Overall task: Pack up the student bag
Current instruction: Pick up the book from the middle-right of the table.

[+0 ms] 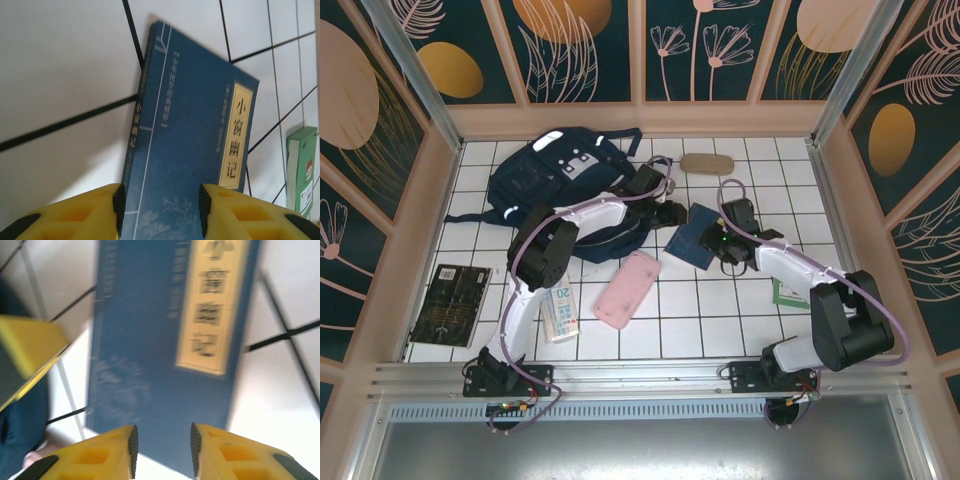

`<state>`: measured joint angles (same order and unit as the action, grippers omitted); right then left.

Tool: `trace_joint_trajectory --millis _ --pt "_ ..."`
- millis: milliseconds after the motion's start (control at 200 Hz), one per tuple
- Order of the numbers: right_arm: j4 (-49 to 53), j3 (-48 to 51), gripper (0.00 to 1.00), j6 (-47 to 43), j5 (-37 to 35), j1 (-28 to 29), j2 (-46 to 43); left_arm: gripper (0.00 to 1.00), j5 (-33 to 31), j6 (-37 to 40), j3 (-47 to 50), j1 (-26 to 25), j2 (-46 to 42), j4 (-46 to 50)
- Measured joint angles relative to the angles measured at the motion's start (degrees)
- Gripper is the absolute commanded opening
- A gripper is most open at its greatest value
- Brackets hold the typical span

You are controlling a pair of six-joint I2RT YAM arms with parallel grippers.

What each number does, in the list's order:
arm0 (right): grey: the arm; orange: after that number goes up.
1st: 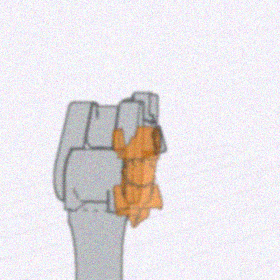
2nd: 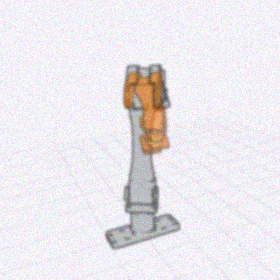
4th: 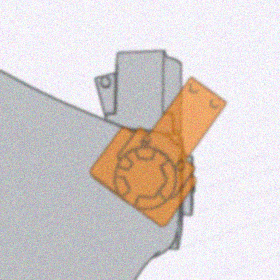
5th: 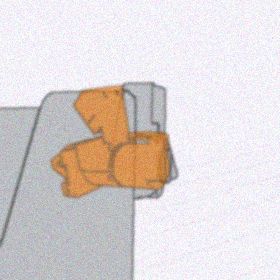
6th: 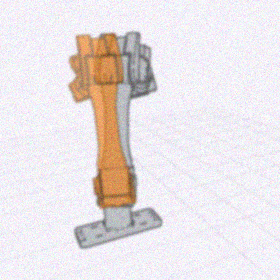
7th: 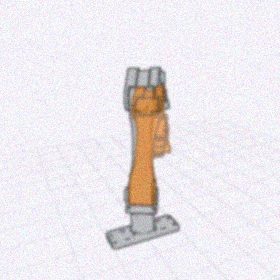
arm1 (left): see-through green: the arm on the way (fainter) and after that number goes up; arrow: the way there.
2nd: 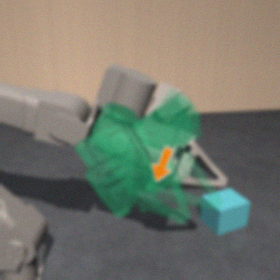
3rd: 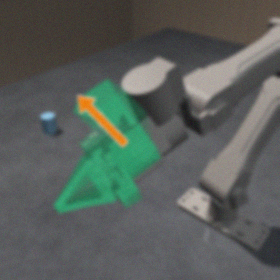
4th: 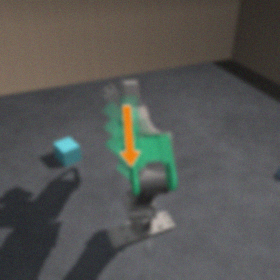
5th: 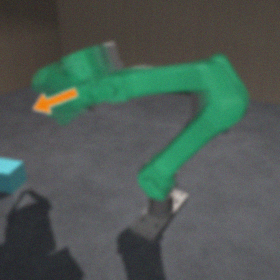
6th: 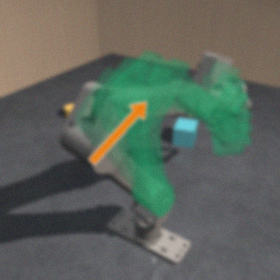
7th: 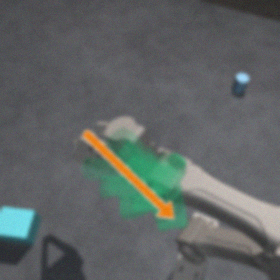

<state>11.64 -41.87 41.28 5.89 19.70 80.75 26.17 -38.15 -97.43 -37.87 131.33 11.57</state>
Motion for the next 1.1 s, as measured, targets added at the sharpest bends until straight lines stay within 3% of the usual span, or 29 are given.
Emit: trace_joint_trajectory --millis 140,470,786,1101 --pt "-0.4 2.5 0.39 0.7 0.2 -2.5 2.0 0.45 -0.6 0.8 0.3 -0.2 0.4 0.5" --pt "-4.0 0.5 0.35 0.9 0.6 -2.6 9.0 0.45 -1.4 2.8 -0.3 -0.2 1.8 1.6" --pt "-6.7 0.0 0.32 1.0 2.7 -2.7 10.4 0.43 0.6 3.3 -2.0 -0.6 2.8 2.5" --pt "-6.5 -0.2 0.31 1.1 2.7 -2.7 10.5 0.39 8.0 -4.3 4.8 1.5 0.7 -10.0"
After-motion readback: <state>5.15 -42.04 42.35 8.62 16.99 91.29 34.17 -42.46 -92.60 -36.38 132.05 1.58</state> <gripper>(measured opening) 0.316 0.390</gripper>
